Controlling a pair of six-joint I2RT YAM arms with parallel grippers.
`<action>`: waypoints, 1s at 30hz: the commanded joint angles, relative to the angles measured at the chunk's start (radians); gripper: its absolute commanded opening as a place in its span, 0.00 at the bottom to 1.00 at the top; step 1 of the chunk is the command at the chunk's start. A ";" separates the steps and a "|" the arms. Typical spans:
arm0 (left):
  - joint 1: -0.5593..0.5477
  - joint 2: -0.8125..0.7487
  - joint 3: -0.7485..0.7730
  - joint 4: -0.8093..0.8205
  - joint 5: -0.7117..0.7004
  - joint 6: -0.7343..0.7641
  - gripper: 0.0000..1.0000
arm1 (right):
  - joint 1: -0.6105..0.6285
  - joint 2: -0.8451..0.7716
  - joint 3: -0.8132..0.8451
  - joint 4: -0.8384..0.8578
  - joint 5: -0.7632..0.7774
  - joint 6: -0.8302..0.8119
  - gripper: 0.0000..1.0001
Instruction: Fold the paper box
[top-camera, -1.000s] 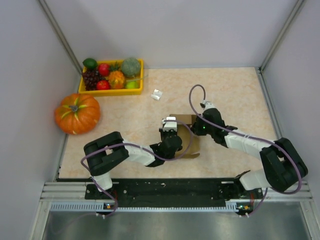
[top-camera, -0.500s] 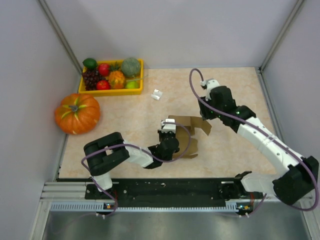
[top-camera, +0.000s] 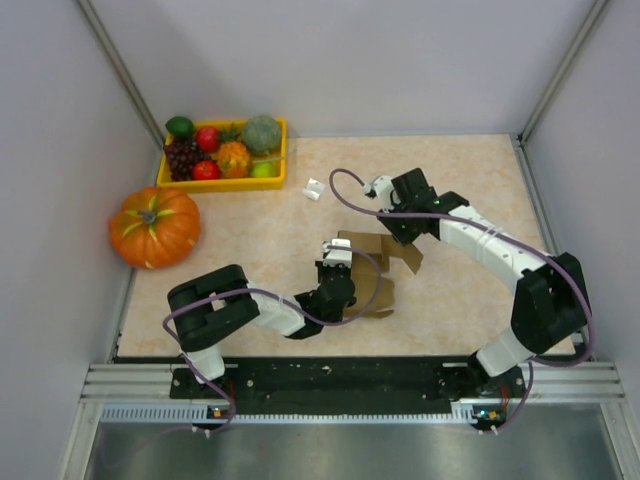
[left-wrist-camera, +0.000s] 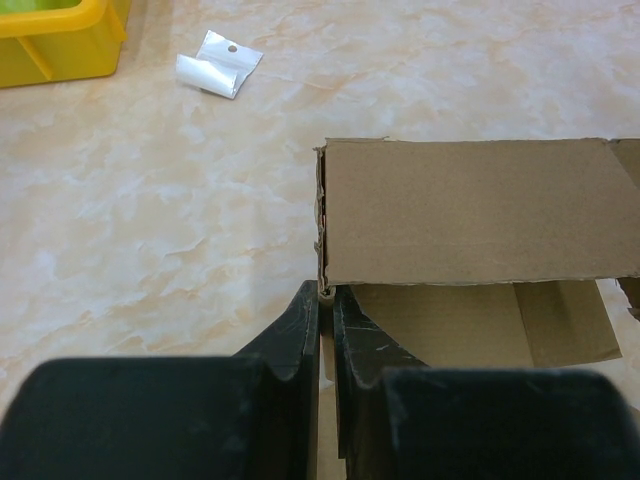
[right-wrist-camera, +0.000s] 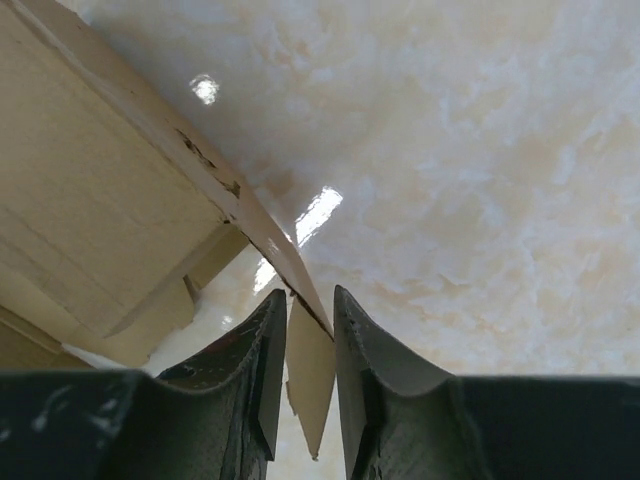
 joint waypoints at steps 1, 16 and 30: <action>-0.004 -0.011 0.002 0.063 0.004 0.009 0.00 | 0.000 0.030 0.069 0.009 -0.087 0.022 0.24; -0.007 -0.007 0.010 0.040 0.003 -0.014 0.00 | -0.046 0.004 0.071 -0.029 -0.199 0.747 0.00; -0.005 -0.016 -0.008 0.029 -0.004 -0.023 0.00 | -0.151 -0.133 -0.225 0.328 -0.635 0.565 0.17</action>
